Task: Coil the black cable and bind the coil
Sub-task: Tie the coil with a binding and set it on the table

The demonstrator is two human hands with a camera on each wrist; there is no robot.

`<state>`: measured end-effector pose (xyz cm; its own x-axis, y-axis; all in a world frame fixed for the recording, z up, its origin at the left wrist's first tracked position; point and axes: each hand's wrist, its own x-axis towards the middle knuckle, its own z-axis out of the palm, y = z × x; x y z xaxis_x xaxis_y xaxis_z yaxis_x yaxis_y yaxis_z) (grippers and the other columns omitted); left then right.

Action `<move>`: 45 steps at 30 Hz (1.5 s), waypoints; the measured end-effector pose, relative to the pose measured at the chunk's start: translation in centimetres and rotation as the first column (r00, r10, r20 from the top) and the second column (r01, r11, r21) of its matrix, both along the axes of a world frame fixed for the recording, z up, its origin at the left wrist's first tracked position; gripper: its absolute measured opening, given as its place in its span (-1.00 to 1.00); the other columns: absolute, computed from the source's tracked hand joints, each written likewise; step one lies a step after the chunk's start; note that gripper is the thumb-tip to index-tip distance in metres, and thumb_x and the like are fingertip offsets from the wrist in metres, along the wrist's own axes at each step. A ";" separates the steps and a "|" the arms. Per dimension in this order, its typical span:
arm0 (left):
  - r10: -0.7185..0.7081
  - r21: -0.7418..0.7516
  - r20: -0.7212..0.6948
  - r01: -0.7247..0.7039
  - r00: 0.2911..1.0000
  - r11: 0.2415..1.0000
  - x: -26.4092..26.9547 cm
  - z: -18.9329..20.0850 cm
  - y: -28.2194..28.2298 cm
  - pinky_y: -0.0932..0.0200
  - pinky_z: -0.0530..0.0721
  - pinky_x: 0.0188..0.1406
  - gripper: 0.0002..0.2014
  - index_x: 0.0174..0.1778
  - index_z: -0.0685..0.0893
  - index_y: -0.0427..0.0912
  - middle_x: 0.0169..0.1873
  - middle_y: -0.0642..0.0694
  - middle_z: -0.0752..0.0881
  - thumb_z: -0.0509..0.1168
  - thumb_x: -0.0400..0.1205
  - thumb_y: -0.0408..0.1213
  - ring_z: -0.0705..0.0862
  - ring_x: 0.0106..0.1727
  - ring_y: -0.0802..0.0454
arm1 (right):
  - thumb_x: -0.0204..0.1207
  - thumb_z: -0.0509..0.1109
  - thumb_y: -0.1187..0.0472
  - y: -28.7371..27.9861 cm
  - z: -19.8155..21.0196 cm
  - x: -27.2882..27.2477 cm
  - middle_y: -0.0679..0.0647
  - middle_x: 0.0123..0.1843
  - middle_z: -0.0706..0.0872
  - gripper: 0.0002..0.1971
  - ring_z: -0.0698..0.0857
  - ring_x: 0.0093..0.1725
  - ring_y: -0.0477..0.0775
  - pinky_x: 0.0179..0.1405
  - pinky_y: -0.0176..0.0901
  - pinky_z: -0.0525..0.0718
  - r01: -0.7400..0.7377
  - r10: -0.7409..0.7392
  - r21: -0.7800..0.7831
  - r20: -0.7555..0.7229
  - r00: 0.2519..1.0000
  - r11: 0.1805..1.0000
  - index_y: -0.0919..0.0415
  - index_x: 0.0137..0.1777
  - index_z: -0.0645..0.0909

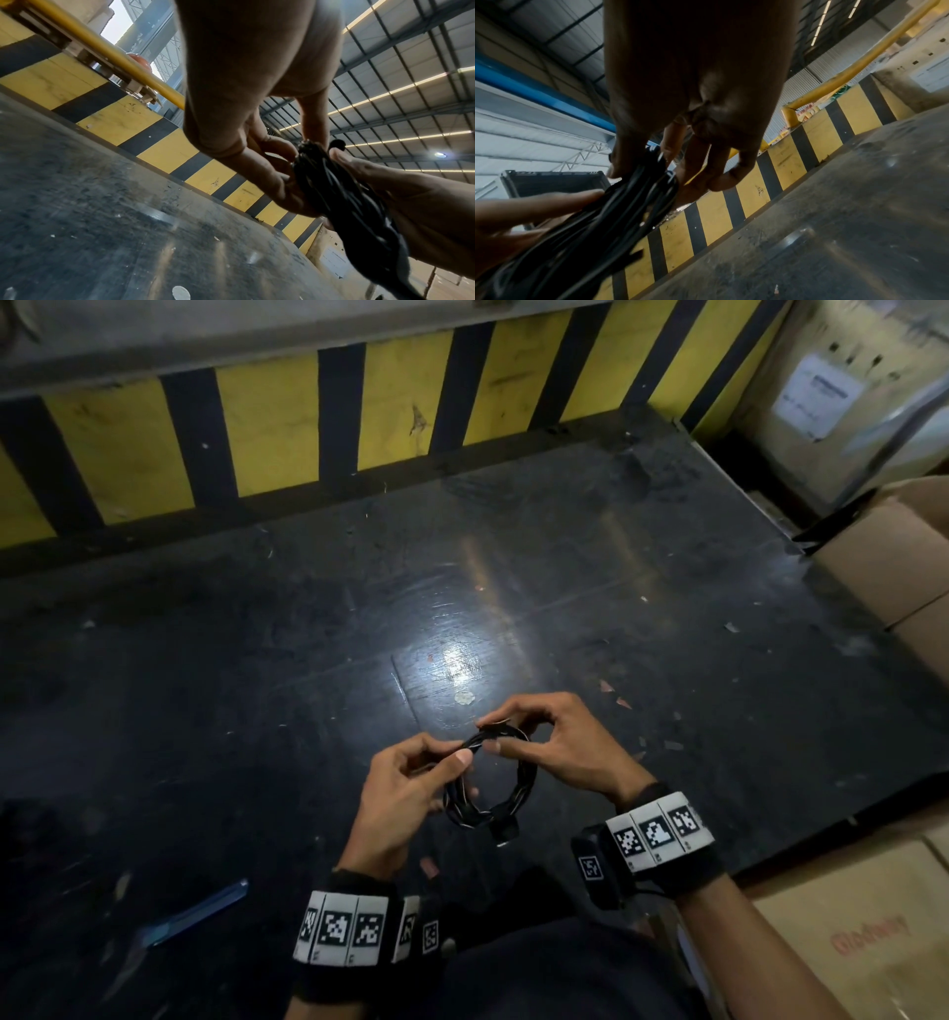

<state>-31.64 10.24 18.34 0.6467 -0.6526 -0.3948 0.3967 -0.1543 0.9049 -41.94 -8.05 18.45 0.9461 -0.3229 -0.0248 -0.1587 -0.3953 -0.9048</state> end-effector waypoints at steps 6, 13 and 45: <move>0.010 0.036 -0.028 -0.009 1.000 0.999 -0.2 -0.4 -0.2 0.20 0.74 -0.42 -0.83 0.00 0.73 -0.49 -0.27 -0.22 0.82 0.46 0.57 -0.45 0.84 -0.34 -0.13 | 0.48 0.61 0.17 0.5 -0.8 0.4 -0.06 -0.13 0.90 -0.88 0.82 -0.11 -0.10 -0.10 -0.42 0.59 0.125 -0.119 -0.069 0.077 0.990 0.990 0.11 0.00 0.88; -0.031 0.061 0.012 0.030 0.999 0.998 0.3 -0.9 -0.1 0.21 0.75 -0.41 -0.88 -0.02 0.78 -0.41 -0.26 -0.23 0.80 0.46 0.58 -0.44 0.81 -0.38 -0.08 | 0.47 0.60 0.22 0.2 -1.0 1.0 -0.05 -0.35 0.80 -0.96 0.66 -0.31 -0.18 -0.15 -0.33 0.55 0.158 -0.157 -0.058 0.029 0.987 0.986 0.11 -0.19 0.84; -0.339 0.597 0.434 0.015 0.835 0.802 12.7 -17.0 -8.7 0.04 0.60 -0.20 -0.59 -0.30 0.71 -0.23 -0.29 -0.24 0.83 0.17 0.77 -0.11 0.77 -0.20 -0.24 | 0.47 0.59 0.31 -7.2 -15.8 10.6 0.07 -0.25 0.85 -0.93 0.72 -0.39 -0.34 -0.12 -0.28 0.78 0.623 -0.573 0.042 -0.347 0.742 0.781 0.23 -0.07 0.87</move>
